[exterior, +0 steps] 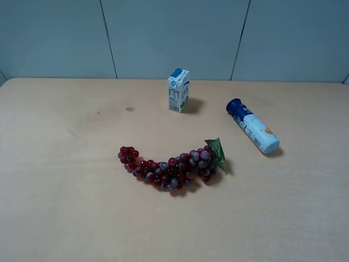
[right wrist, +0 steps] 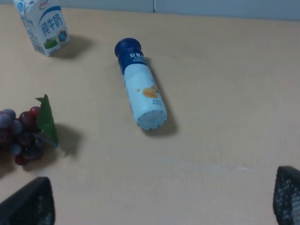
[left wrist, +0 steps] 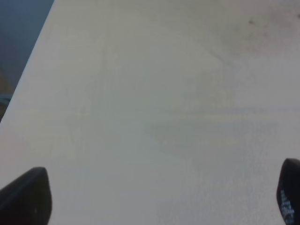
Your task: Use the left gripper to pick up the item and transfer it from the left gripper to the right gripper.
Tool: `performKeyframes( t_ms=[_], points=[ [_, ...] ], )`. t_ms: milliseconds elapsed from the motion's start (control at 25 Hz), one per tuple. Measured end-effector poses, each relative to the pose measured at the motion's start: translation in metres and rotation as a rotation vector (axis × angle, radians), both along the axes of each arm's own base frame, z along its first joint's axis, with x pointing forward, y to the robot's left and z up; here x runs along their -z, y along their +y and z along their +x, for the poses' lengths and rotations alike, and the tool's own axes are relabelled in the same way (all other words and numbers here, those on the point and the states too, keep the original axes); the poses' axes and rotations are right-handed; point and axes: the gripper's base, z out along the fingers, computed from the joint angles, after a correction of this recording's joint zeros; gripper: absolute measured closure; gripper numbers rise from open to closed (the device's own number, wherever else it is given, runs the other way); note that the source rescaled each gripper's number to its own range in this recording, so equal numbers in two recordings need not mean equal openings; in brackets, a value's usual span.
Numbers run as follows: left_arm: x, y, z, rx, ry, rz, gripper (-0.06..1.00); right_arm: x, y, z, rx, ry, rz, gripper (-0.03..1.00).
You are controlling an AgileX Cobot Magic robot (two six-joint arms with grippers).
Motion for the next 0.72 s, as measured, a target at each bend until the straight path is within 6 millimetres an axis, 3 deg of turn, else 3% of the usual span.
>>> performKeyframes(
  t_ms=[360,720],
  points=[
    [0.0000,0.0000,0.0000,0.000,0.000,0.000,0.03,-0.0001,0.0001,0.0000,0.017,-0.001,0.001,-0.03],
    [0.0000,0.0000,0.0000,0.000,0.000,0.000,0.03,-0.0001,0.0014,-0.0003,0.302,-0.001,0.003,-0.03]
  ],
)
